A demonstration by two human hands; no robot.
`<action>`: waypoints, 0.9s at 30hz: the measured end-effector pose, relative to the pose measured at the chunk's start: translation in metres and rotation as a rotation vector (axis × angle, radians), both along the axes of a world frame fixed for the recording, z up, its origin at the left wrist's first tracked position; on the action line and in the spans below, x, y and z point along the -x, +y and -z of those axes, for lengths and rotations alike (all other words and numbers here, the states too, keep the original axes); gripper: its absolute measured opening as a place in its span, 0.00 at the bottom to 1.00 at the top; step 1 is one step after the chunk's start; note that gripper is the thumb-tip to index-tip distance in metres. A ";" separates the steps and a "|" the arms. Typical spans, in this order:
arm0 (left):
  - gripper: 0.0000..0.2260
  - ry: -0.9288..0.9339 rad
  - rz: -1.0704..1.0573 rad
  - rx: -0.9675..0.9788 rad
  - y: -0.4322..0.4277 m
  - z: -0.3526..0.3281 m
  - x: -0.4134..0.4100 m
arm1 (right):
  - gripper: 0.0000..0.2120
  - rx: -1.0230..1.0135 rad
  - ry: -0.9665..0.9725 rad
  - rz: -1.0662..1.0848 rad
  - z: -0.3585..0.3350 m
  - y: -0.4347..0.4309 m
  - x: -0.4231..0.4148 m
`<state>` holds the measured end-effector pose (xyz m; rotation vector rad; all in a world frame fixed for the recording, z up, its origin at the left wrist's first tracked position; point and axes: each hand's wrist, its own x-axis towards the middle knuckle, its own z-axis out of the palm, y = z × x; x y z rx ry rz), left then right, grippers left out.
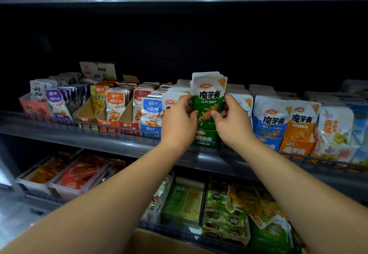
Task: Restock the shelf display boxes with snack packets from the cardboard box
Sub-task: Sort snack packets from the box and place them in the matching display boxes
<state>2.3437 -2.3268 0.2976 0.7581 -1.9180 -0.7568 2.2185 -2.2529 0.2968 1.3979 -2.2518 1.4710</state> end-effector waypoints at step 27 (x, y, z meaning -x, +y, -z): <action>0.13 -0.143 -0.050 0.117 -0.006 0.012 -0.003 | 0.18 -0.086 0.127 0.114 0.019 0.004 0.004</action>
